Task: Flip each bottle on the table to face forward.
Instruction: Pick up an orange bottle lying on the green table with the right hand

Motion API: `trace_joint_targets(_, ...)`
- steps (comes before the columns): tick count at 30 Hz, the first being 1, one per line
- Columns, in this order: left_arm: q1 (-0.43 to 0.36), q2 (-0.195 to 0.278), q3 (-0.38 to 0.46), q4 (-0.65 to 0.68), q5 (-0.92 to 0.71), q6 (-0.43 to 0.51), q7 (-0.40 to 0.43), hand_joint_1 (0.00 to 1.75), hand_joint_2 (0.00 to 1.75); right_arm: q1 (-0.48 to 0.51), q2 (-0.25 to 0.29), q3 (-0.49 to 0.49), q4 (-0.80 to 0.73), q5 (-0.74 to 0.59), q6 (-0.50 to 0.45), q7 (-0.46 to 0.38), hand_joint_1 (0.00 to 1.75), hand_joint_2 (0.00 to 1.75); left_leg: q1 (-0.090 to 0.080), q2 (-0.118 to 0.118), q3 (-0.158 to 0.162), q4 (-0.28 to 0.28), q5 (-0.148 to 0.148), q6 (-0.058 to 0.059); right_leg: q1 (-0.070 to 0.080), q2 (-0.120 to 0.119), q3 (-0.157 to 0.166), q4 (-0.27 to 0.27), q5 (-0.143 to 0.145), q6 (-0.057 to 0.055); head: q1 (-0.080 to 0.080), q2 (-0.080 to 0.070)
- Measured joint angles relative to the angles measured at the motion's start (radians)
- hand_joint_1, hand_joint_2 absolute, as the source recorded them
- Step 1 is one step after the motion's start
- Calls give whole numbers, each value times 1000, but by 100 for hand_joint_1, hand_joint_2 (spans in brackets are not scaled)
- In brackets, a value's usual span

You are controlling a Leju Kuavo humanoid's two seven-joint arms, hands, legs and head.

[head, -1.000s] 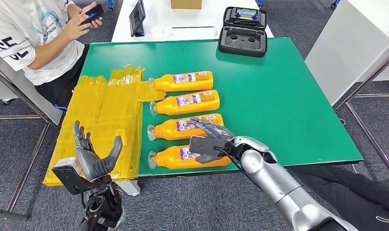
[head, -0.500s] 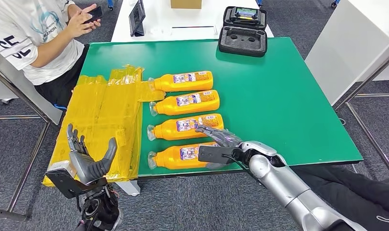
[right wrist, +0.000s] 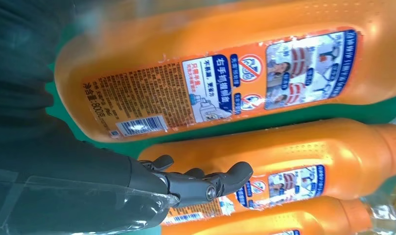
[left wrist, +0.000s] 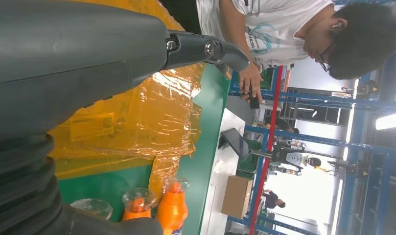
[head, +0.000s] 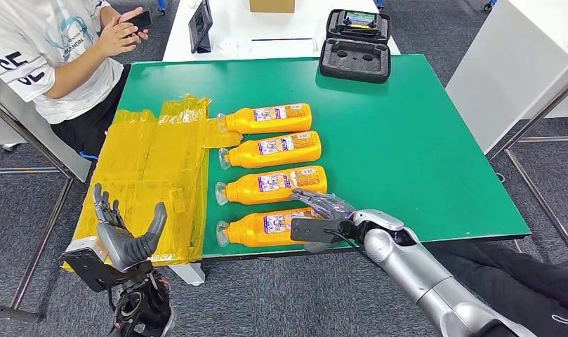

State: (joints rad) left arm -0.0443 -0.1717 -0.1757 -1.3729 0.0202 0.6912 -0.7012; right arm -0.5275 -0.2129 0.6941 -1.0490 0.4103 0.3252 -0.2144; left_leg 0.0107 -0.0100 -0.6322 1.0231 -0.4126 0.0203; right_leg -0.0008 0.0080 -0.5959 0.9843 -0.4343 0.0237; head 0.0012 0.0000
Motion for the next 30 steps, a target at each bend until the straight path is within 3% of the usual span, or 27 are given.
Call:
trace_joint_targets(24,19,0,13,-4,1,-17,0,0,175,-52,18,17,128,21,16,-20,2,175,0,0,0,0,0,0,0,0,0,0,0,0,0,0)
trace_joint_targets(27,19,0,17,-4,3,-23,0,0,175,-69,18,24,147,21,40,-21,14,175,0,0,0,0,0,0,0,0,0,0,0,0,0,0)
trace_joint_targets(28,18,0,18,-4,5,-23,0,0,175,-77,18,26,153,21,48,-21,29,175,0,0,0,0,0,0,0,0,0,0,0,0,0,0)
trace_joint_targets(30,17,0,19,-4,9,-26,0,0,175,-93,19,30,168,19,59,-24,91,175,0,0,0,0,0,0,0,0,0,0,0,0,0,0)
